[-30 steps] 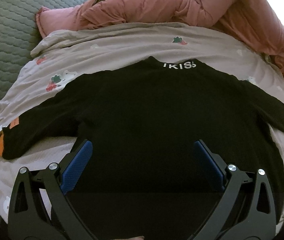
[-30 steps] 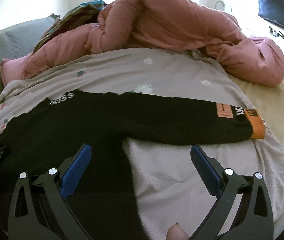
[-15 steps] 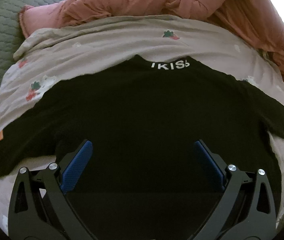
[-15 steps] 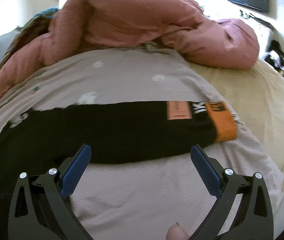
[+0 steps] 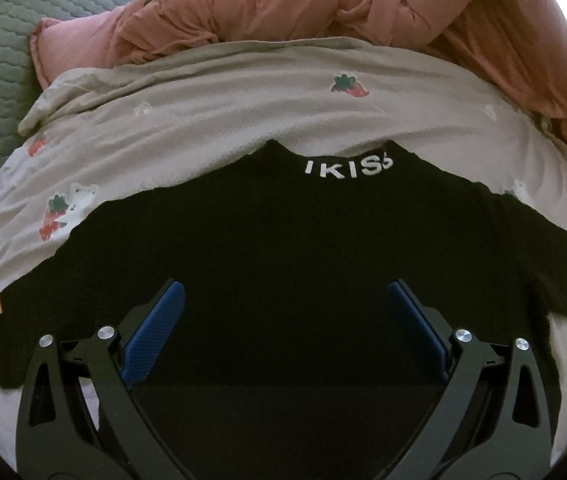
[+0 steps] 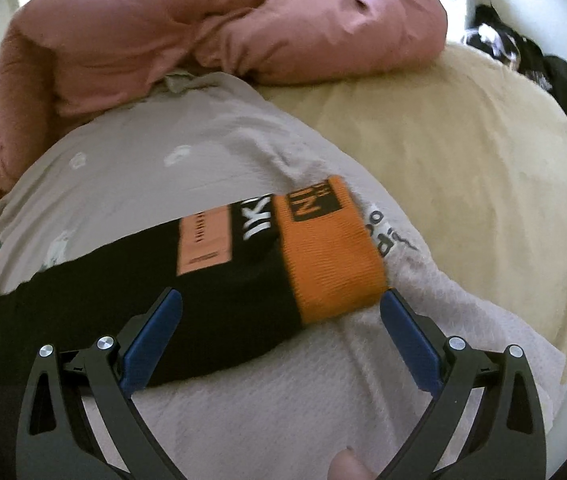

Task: Fold small clothes
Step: 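Move the right tool to the orange sleeve cuff and grasp it, then fold the held sleeve across the shirt body with the right tool, release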

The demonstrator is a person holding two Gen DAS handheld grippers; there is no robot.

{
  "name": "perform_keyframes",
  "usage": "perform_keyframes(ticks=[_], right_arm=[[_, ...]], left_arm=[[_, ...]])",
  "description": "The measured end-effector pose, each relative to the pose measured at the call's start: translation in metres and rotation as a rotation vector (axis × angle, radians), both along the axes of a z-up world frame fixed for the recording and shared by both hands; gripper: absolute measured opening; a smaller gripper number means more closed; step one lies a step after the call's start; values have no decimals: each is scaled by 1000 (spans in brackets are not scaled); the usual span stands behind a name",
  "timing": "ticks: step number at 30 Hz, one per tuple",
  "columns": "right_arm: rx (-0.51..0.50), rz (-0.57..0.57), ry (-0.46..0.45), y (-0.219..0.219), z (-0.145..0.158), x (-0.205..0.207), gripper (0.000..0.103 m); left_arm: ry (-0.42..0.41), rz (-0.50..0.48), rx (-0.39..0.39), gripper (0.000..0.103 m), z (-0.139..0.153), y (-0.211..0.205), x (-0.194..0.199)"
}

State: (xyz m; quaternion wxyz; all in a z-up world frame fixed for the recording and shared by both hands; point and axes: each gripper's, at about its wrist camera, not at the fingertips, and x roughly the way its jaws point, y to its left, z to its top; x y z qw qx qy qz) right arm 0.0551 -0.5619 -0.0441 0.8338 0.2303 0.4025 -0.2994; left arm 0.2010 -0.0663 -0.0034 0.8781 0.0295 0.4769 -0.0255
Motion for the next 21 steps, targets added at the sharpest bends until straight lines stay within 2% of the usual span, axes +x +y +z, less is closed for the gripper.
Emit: perform_keyframes(ticks=[2, 4, 5, 7, 8, 9, 10, 13, 17, 21], right_arm=[[11, -9, 15, -8, -5, 6, 98], [-5, -12, 43, -12, -9, 13, 78], [-10, -11, 45, -14, -9, 15, 73], [-31, -7, 45, -13, -7, 15, 55], [-46, -3, 43, -11, -5, 15, 51], [-68, 19, 29, -8, -1, 14, 39], [-87, 35, 19, -5, 3, 14, 32], [-143, 75, -18, 7, 15, 10, 25], [-180, 122, -95, 28, 37, 7, 23], [-184, 218, -174, 63, 64, 13, 22]], left_arm=[[5, 6, -4, 95, -4, 0, 5], [12, 20, -6, 95, -11, 0, 8], [15, 23, -8, 95, -14, 0, 9], [21, 32, -16, 95, -22, 0, 11], [24, 34, -23, 95, -25, 1, 11], [30, 42, -32, 95, -30, 2, 12], [32, 44, -38, 95, -32, 3, 12], [28, 42, -39, 95, -34, 5, 11], [16, 47, -37, 95, -32, 10, 10], [7, 54, -52, 95, -28, 16, 8]])
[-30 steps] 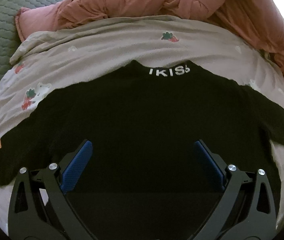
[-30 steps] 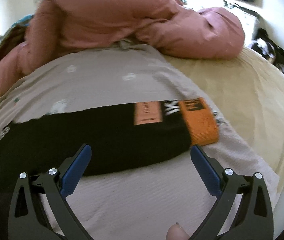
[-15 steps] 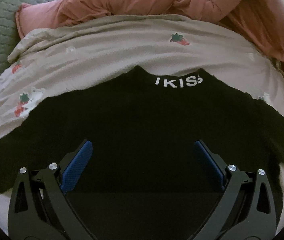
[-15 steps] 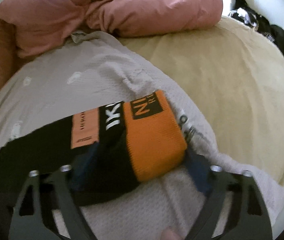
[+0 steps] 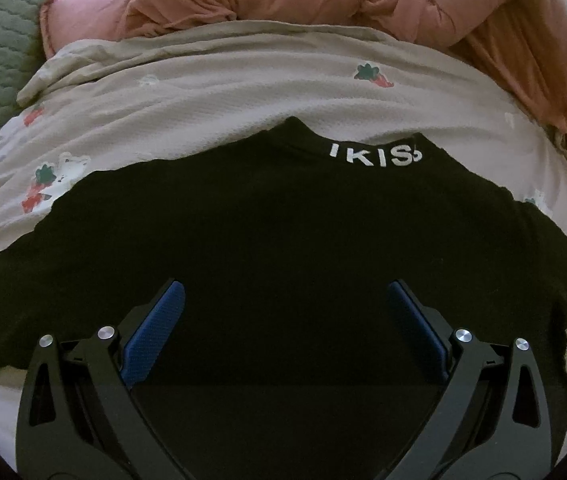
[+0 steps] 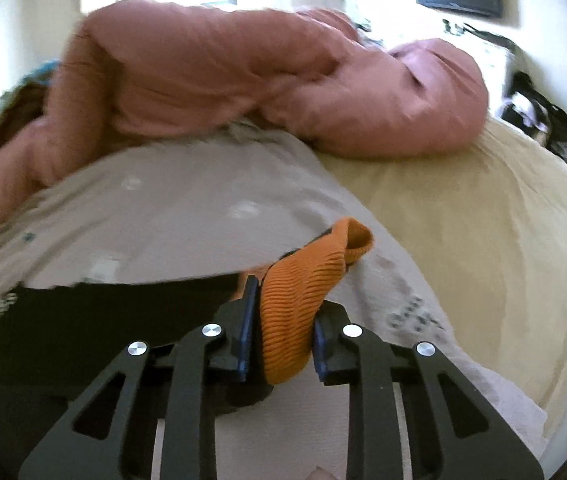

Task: Fold small clothes
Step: 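Fold the held sleeve across the shirt body with the right tool, release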

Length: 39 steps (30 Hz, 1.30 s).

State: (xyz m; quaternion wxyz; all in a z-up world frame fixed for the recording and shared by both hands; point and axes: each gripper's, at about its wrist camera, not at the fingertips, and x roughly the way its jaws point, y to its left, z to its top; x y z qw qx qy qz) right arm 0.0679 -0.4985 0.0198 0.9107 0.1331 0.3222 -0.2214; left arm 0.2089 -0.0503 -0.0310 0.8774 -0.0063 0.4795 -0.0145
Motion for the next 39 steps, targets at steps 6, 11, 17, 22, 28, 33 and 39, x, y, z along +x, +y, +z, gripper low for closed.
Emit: perform_keyframes(ticks=[6, 11, 17, 22, 28, 33, 39], right_arm=[[21, 163, -79, 55, 33, 16, 21], [27, 284, -102, 105, 47, 32, 21], [35, 435, -96, 167, 53, 57, 21], [38, 530, -82, 210, 53, 69, 20], [49, 619, -75, 254, 54, 80, 20], [56, 685, -63, 285, 50, 83, 20], [64, 746, -38, 314, 44, 87, 22]], left_arm=[[-35, 8, -1, 95, 13, 9, -5], [-50, 10, -5, 95, 21, 16, -9], [-75, 17, 12, 95, 29, 24, -14], [-92, 24, 27, 95, 34, 32, -17], [-97, 43, 28, 95, 37, 44, -19], [-99, 55, 21, 95, 40, 53, -20], [-82, 85, -3, 95, 37, 66, -17]])
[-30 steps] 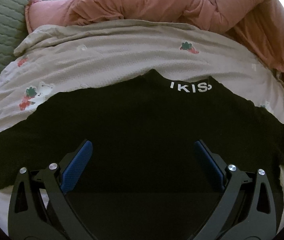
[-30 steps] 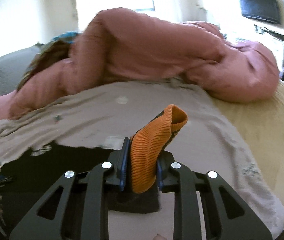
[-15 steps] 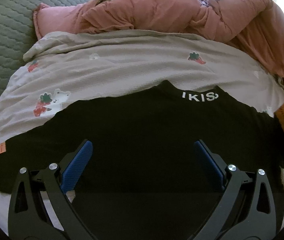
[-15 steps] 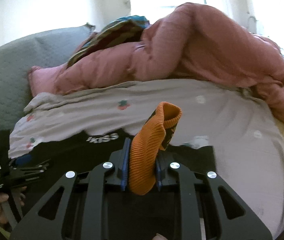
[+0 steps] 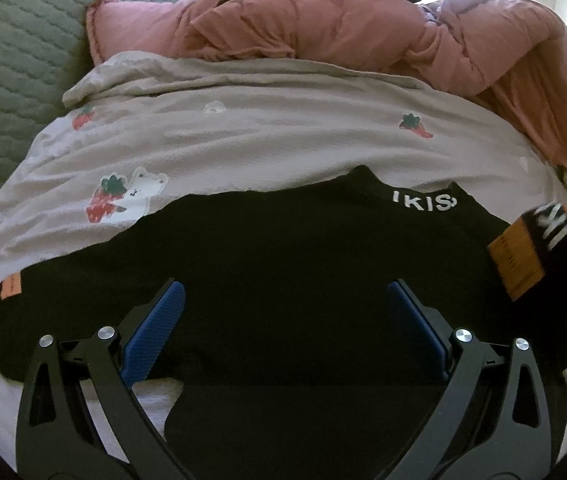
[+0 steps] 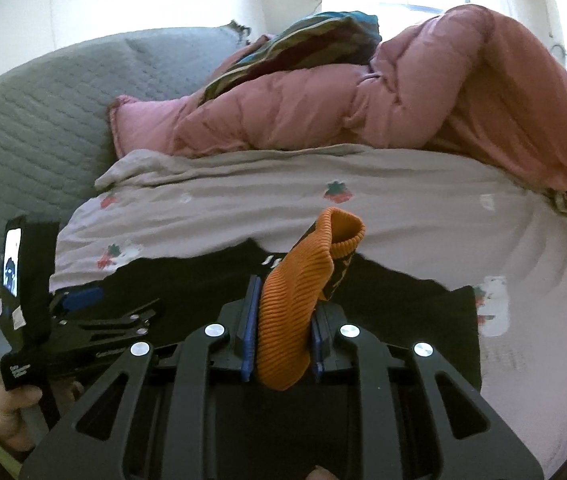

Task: Fold small clothes
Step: 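Fold the held sleeve across the shirt body with the right tool, release, then grasp the folded orange cuff with the left tool and pull it straight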

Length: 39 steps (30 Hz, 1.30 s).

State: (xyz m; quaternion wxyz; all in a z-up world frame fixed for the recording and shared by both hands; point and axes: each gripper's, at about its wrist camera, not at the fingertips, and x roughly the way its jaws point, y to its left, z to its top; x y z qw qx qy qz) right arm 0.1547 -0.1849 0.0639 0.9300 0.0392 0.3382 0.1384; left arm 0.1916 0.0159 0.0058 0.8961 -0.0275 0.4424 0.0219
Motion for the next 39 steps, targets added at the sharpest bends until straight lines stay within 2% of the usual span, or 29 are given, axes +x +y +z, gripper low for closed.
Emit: perform_keyframes(ticks=[8, 12, 17, 20, 21, 25, 26, 28, 29, 30, 31, 36, 39], right_arm=[[-5, 32, -6, 8, -1, -4, 23], [-16, -8, 10, -6, -7, -4, 26], [-11, -62, 32, -28, -16, -7, 30], [-2, -95, 42, -40, -20, -9, 31], [2, -106, 44, -45, -22, -10, 31], [-4, -129, 43, -55, -25, -16, 32], [-3, -136, 45, -58, -27, -18, 32], [3, -144, 51, -62, -29, -18, 32], [5, -153, 54, -65, -31, -19, 32], [5, -160, 55, -67, -31, -19, 32], [6, -168, 58, -69, -33, -19, 32], [4, -194, 65, -79, -36, -22, 32], [-5, -202, 67, -82, -38, -23, 32]], left_arm=[[51, 3, -100, 95, -12, 12, 1], [92, -24, -240, 95, -22, 15, 1], [121, -61, -269, 93, -29, 9, -5], [145, -94, -282, 80, -34, 1, -9], [161, -109, -285, 71, -38, -4, -9], [182, -130, -273, 62, -54, -14, -7], [173, -139, -260, 52, -57, -19, -8], [141, -161, -234, 25, -56, -25, -9], [132, -166, -222, 20, -55, -27, -9], [117, -187, -230, 10, -52, -30, -10], [110, -201, -245, 7, -49, -30, -10], [27, -240, -271, 6, -21, -28, -11], [-30, -230, -240, 6, -5, -21, -9]])
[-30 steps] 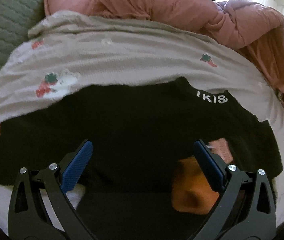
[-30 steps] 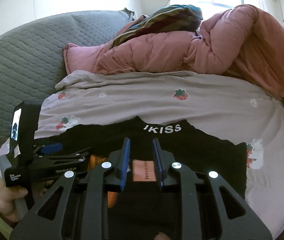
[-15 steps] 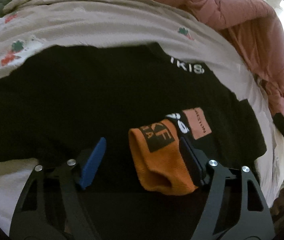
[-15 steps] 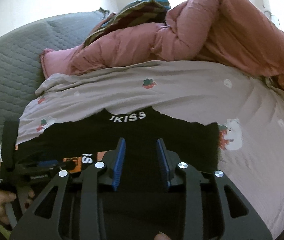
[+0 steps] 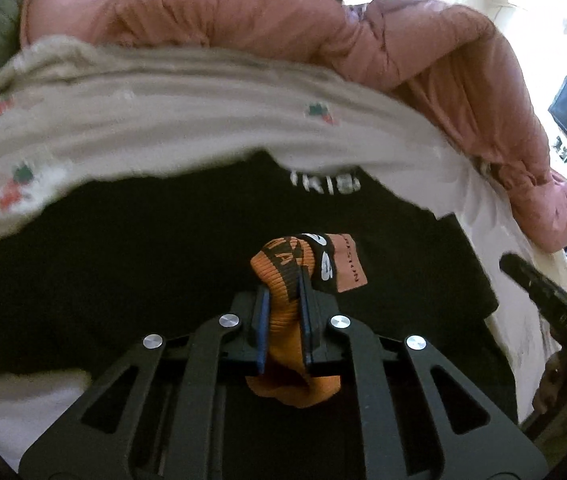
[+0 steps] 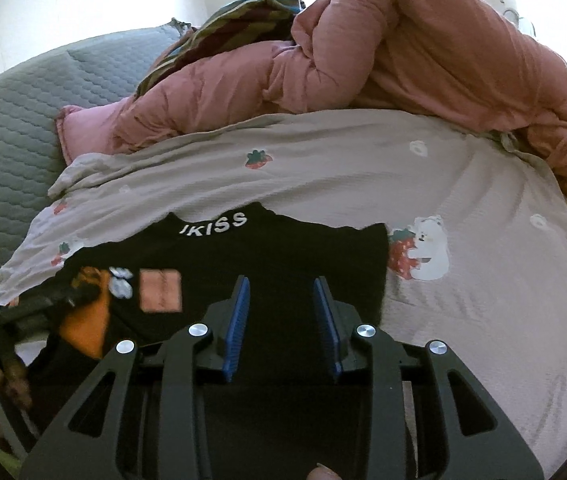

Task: Fold small clothes
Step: 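Grasp the folded orange cuff with the left tool and pull it straight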

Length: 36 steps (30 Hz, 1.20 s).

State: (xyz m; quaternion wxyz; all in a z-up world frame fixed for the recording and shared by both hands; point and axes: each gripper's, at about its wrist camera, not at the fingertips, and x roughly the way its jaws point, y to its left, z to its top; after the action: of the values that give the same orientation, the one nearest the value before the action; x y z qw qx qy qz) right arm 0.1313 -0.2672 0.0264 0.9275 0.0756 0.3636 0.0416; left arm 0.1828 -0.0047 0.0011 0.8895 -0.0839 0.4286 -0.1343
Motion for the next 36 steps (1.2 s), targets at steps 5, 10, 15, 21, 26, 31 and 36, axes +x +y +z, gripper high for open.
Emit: perform_keyframes(ticks=[5, 10, 15, 21, 26, 31, 36], right_arm=[[-5, -6, 15, -1, -5, 1, 32], [-27, 11, 29, 6, -9, 3, 32], [-45, 18, 45, 10, -14, 5, 32], [-63, 36, 65, 16, -19, 10, 37], [-85, 77, 88, 27, -25, 17, 39], [-99, 111, 124, 34, -36, 23, 42], [-121, 84, 218, 27, -61, 33, 43]], left_arm=[[-50, 37, 18, 6, 17, 17, 4], [-80, 67, 63, 6, 23, 28, 6], [-35, 102, 99, 17, 13, 36, 9], [-51, 191, 112, 21, 20, 65, 9], [-13, 134, 96, 21, 11, 54, 7], [74, 61, 121, 21, -20, 29, 7], [146, 56, 152, 24, -50, 27, 9]])
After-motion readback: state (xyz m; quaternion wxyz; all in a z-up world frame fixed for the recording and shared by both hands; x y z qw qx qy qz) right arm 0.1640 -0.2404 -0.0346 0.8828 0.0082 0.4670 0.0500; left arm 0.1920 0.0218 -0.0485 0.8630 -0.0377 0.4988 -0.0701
